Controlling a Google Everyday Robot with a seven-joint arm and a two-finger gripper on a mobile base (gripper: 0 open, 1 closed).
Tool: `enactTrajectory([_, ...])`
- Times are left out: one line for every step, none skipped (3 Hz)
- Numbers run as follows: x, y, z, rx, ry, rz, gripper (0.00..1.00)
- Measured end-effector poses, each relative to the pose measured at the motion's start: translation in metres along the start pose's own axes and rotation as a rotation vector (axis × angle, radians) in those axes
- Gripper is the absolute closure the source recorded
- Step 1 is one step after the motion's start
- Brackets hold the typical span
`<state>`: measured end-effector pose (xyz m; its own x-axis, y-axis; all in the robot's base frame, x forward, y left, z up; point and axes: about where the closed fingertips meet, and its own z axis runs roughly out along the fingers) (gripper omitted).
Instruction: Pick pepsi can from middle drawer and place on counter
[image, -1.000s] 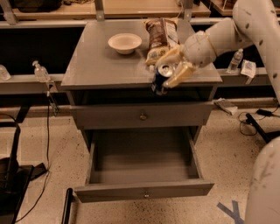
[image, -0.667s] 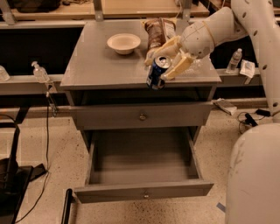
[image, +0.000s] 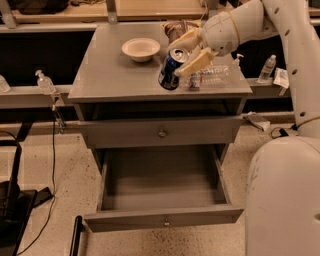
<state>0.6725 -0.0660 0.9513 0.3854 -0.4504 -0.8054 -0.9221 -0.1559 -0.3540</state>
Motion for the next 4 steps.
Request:
enactTrajectory([0.003,-0.014,0.025,-0.01,0.034,0.055,1.0])
enactTrajectory([0.008,-0.035,0.069,-0.044,0.116,0.153,1.0])
enactTrajectory([0.013,-0.051,0.091,-0.031,0.115,0.25,1.0])
enactTrajectory([0.017,-0.061,0.096,-0.001,0.103,0.33,1.0])
